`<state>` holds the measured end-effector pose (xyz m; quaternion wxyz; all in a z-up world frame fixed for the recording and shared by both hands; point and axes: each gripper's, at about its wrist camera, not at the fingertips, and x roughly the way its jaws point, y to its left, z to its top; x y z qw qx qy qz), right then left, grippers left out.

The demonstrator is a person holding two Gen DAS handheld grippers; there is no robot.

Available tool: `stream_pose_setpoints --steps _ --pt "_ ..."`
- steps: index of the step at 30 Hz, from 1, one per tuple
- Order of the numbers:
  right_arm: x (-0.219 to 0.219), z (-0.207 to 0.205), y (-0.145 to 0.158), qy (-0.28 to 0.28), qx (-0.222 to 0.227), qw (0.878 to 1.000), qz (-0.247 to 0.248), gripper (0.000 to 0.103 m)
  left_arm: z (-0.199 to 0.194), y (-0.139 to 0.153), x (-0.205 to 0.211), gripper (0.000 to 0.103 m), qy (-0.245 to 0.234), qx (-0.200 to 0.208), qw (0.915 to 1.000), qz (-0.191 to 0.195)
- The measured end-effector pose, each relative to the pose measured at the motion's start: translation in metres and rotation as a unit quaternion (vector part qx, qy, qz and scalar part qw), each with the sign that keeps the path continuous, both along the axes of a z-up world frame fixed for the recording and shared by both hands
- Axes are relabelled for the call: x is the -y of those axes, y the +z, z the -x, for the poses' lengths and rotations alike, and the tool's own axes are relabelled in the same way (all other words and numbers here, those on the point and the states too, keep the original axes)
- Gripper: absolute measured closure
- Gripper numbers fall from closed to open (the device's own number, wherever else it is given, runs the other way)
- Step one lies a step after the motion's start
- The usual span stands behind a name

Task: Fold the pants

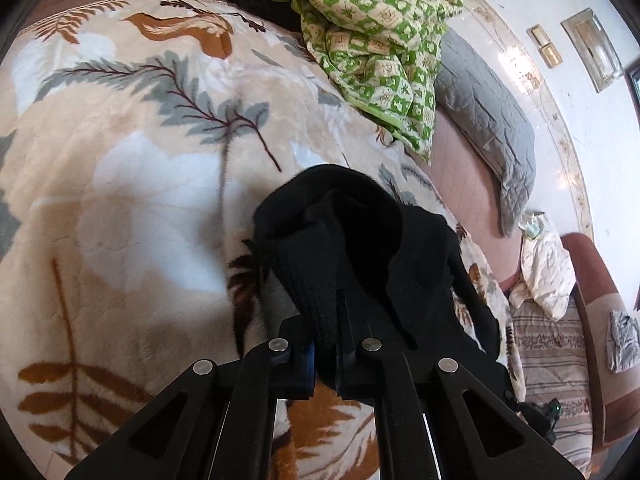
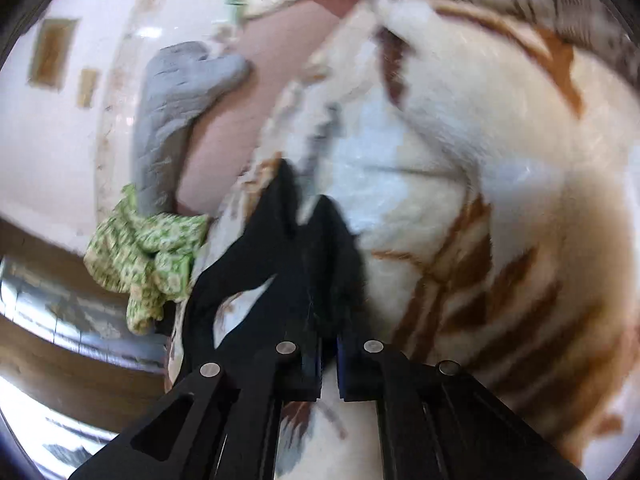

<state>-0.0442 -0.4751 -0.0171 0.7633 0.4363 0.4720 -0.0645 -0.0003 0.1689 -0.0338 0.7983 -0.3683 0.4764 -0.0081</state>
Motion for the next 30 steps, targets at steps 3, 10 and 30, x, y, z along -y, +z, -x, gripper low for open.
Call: stream_pose_setpoints --steps 3,10,30 --pt "-0.020 0.023 0.022 0.041 -0.021 0.999 -0.007 0.100 0.017 0.010 -0.017 0.099 0.004 0.004 1.0000 -0.007" --pt "-0.047 0.070 -0.010 0.080 -0.105 0.991 -0.017 0.097 0.066 0.030 -0.074 0.098 0.022 -0.014 0.9991 -0.033" --pt "-0.036 -0.099 -0.078 -0.050 -0.085 0.993 -0.062 0.063 0.113 0.120 -0.053 0.056 0.001 0.038 0.9993 -0.007"
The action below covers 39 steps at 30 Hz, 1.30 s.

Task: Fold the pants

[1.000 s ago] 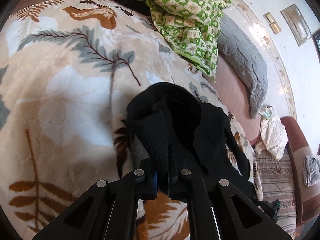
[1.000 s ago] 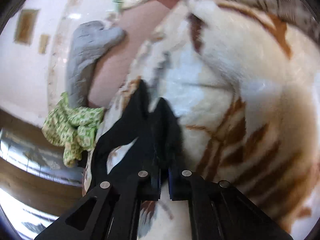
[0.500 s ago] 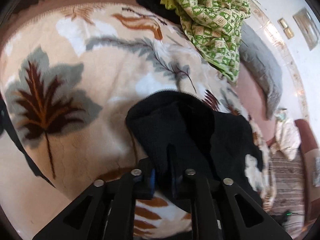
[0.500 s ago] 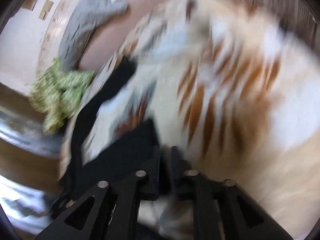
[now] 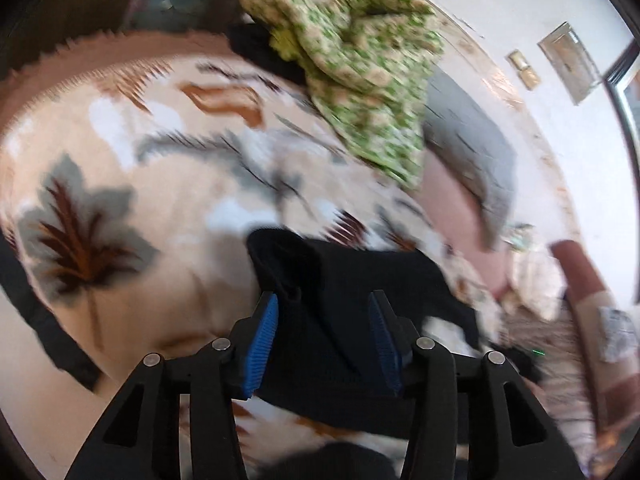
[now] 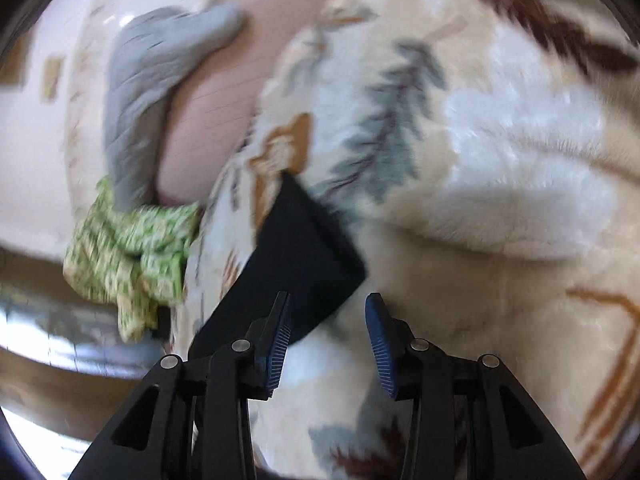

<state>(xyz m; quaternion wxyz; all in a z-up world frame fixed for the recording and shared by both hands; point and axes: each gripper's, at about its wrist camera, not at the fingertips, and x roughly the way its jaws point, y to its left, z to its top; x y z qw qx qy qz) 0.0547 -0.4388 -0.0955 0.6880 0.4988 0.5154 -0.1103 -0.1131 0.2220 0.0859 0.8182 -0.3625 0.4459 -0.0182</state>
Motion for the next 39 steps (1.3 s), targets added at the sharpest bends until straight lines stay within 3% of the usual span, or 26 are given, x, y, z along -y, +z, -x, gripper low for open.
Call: stream_pose_setpoints --steps 4,6,7,8,9,12,17,20,24,26,27,29,34,39 --pt "-0.005 -0.008 -0.013 -0.002 0.033 0.999 -0.002 0.065 0.006 -0.001 0.006 0.056 -0.027 -0.018 0.9971 0.069" --pt "-0.008 -0.013 -0.014 -0.002 0.031 1.000 -0.001 0.072 0.007 -0.004 0.007 0.054 -0.023 -0.028 0.9933 0.110" --pt "-0.007 -0.010 -0.014 -0.006 0.035 0.999 -0.001 0.079 0.007 -0.007 0.006 0.054 -0.020 -0.035 0.9917 0.122" --pt "-0.009 -0.011 -0.014 -0.004 0.039 0.999 -0.004 0.094 0.008 -0.010 0.007 0.053 -0.016 -0.043 0.9898 0.135" --pt "-0.010 -0.011 -0.012 0.000 0.044 0.999 0.000 0.099 0.007 -0.013 0.008 0.053 -0.011 -0.047 0.9882 0.145" --pt "-0.009 0.001 0.003 0.017 0.059 0.998 0.030 0.099 0.001 -0.026 0.015 0.048 -0.002 -0.072 0.9785 0.193" --pt "-0.012 0.010 0.026 0.041 0.066 0.996 0.051 0.099 -0.019 -0.052 0.043 0.045 -0.034 -0.122 0.9653 0.228" --pt "-0.016 0.010 0.035 0.053 0.066 0.995 0.059 0.099 -0.029 -0.069 0.047 0.045 -0.026 -0.159 0.9639 0.212" --pt "-0.020 0.011 0.044 0.063 0.070 0.993 0.065 0.099 -0.032 -0.072 0.040 0.047 0.011 -0.150 0.9602 0.236" --pt "-0.022 0.013 0.049 0.070 0.072 0.992 0.072 0.099 -0.035 -0.070 0.036 0.073 0.022 -0.130 0.9643 0.230" --pt "-0.023 0.014 0.052 0.075 0.074 0.992 0.076 0.099 -0.036 -0.067 0.033 0.100 0.023 -0.128 0.9646 0.229" --pt "-0.025 0.019 0.059 0.085 0.077 0.990 0.086 0.099 -0.034 -0.065 0.025 0.099 0.035 -0.122 0.9644 0.232" --pt "-0.025 0.040 0.073 0.101 0.078 0.986 0.106 0.100 -0.049 -0.029 0.000 0.100 0.038 -0.071 0.9738 0.213" --pt "-0.013 0.069 0.079 0.105 0.054 0.984 0.131 0.100 -0.102 -0.019 -0.047 0.100 0.076 -0.045 0.9813 0.171"
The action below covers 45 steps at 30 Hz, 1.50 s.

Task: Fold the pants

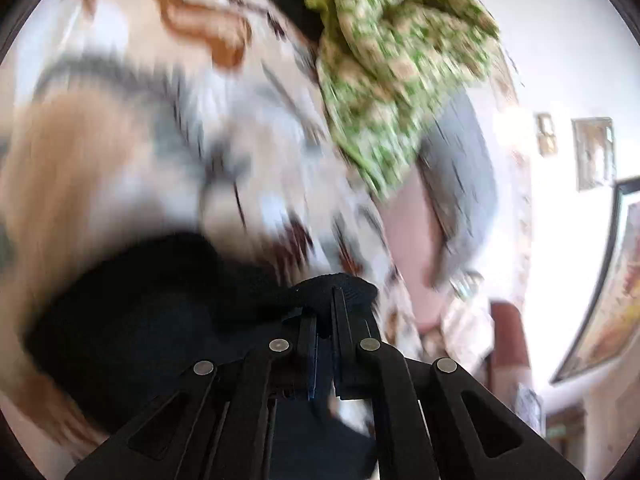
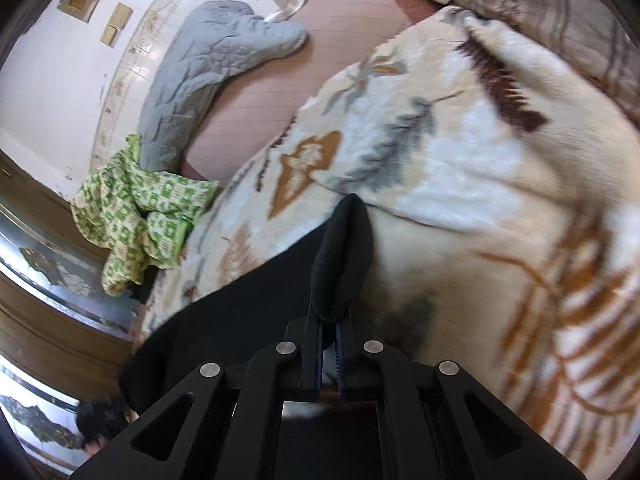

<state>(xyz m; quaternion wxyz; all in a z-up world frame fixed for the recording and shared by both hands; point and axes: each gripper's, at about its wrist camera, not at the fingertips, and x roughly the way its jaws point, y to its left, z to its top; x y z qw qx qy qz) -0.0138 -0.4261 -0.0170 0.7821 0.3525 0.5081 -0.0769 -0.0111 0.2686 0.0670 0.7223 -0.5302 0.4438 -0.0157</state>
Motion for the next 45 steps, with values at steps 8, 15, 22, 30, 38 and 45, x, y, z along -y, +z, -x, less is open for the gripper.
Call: stream_pose_setpoints --steps 8,15,22,30,38,45 --pt "-0.005 0.019 0.013 0.024 0.002 0.999 0.040 0.100 -0.079 -0.045 0.020 0.099 -0.043 -0.022 0.9950 -0.087" --pt "0.014 0.016 -0.023 -0.021 -0.069 0.994 0.085 0.095 -0.096 -0.080 0.027 0.095 0.007 -0.059 0.9913 -0.117" --pt "-0.011 0.028 0.026 0.033 -0.020 0.978 0.206 0.088 -0.056 -0.066 0.011 0.072 0.036 -0.058 0.9891 -0.131" --pt "-0.075 -0.007 -0.011 0.181 -0.070 0.955 0.223 0.084 -0.027 0.000 0.104 0.042 -0.061 0.056 0.9677 -0.238" --pt "-0.088 -0.011 -0.027 0.152 -0.082 0.959 0.224 0.053 -0.007 -0.017 0.194 0.039 -0.199 0.009 0.9606 -0.194" --pt "-0.124 -0.015 -0.040 0.193 -0.079 0.946 0.249 0.000 0.017 0.001 0.244 0.039 -0.211 0.036 0.9287 -0.303"
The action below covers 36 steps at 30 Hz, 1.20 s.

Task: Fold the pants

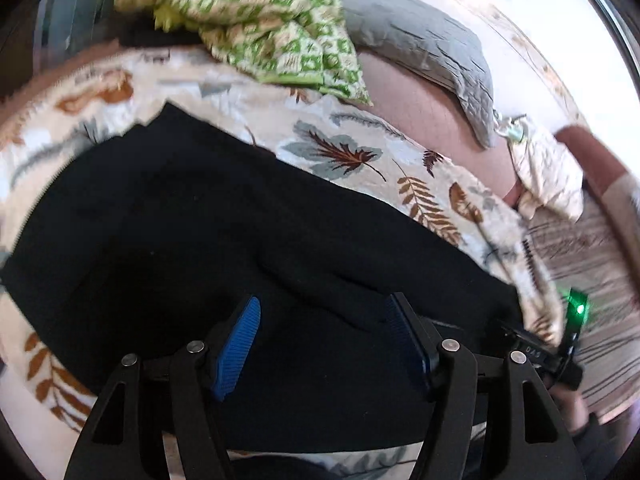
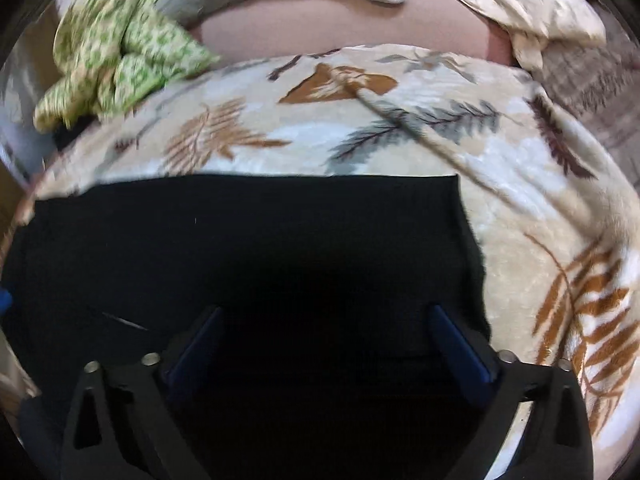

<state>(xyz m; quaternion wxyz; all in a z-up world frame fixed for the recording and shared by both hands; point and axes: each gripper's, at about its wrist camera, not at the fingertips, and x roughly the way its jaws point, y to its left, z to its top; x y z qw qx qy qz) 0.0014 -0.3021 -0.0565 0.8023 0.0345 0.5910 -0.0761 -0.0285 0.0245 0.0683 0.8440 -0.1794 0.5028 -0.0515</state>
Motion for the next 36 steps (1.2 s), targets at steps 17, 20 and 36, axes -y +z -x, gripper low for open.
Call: stream_pose_setpoints --steps 17,20,36 --pt "0.000 0.001 -0.002 -0.001 0.015 1.000 0.009 0.001 0.056 0.027 0.042 0.031 -0.064 0.071 0.9928 -0.072" --pt "0.000 0.002 -0.002 -0.001 0.014 1.000 0.009 0.001 0.060 0.035 0.046 0.030 -0.073 0.094 0.9861 -0.116" --pt "0.001 0.000 -0.001 0.014 -0.020 1.000 -0.001 0.001 -0.039 0.028 -0.120 0.035 -0.030 0.048 0.9959 -0.071"
